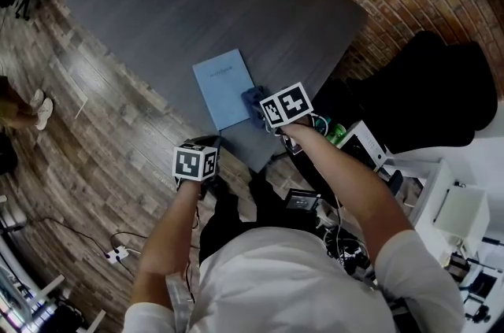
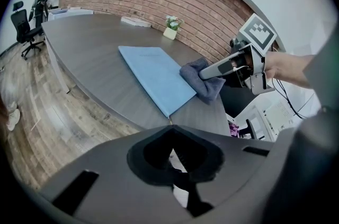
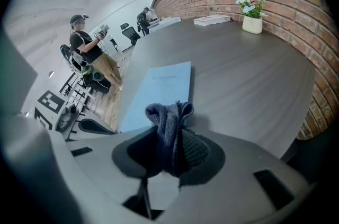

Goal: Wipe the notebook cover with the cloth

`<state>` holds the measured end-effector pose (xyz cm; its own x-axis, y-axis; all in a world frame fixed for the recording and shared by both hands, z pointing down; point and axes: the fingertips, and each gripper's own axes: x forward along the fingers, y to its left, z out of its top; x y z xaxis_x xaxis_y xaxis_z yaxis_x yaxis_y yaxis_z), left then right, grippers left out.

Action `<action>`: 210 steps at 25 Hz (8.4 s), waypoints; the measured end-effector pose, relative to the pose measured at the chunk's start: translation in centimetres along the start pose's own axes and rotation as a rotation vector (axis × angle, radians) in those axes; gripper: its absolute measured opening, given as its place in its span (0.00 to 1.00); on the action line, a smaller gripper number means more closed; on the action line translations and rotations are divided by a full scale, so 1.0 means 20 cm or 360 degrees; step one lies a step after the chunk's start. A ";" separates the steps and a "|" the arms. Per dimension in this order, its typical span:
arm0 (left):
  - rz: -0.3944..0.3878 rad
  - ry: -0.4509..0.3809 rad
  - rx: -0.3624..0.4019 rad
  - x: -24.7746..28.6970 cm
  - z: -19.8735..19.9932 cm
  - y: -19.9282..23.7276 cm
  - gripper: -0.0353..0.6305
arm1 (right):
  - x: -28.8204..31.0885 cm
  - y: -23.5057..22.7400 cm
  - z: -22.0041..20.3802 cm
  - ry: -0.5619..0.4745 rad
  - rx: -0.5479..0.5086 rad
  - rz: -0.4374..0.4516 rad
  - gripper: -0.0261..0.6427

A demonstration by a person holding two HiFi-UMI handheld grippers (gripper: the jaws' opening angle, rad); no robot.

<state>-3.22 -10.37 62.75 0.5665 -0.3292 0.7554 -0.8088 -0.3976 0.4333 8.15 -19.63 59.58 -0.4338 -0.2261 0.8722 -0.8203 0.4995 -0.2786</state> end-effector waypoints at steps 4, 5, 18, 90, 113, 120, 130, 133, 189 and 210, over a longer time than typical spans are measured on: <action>0.0002 -0.0005 0.0000 0.00 0.00 0.00 0.06 | -0.02 -0.04 0.00 0.0011 -0.0026 -0.0039 0.21; 0.0000 -0.0008 -0.0003 0.00 0.00 0.00 0.06 | -0.03 -0.05 -0.01 0.0014 -0.0036 -0.0053 0.21; 0.0008 -0.0048 -0.0074 -0.01 0.00 0.00 0.06 | -0.22 -0.24 0.13 0.0022 -0.0260 -0.0320 0.21; -0.0128 -0.0294 -0.0259 -0.10 -0.03 0.02 0.06 | 0.32 0.64 0.30 0.0460 -0.1758 -0.0148 0.21; -0.0221 -0.0301 -0.0291 -0.24 -0.14 -0.04 0.06 | 0.21 0.71 0.00 0.0495 -0.1647 -0.0101 0.21; -0.0241 -0.0322 -0.0283 -0.30 -0.14 -0.05 0.06 | 0.17 0.74 -0.08 0.0495 -0.1583 -0.0065 0.21; -0.0316 -0.0442 -0.0299 -0.45 -0.07 -0.11 0.06 | -0.04 0.80 -0.05 0.0287 -0.1340 0.0009 0.21; -0.0352 -0.0515 -0.0287 -0.52 -0.03 -0.14 0.06 | -0.12 0.81 -0.02 0.0186 -0.1237 0.0018 0.21; -0.0073 -0.1262 -0.0182 -1.55 -0.58 -1.57 0.06 | -1.75 0.72 -1.13 -0.0949 -0.0301 0.0365 0.21; -0.0288 -0.1283 -0.0142 -1.77 -0.80 -1.67 0.06 | -2.00 1.05 -1.35 -0.1121 -0.0072 0.0419 0.21</action>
<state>1.17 28.30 29.35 0.6010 -0.7928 0.1013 -0.6844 -0.4451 0.5775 18.36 22.48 29.80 -0.7618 -0.5683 0.3111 -0.6469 0.6415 -0.4122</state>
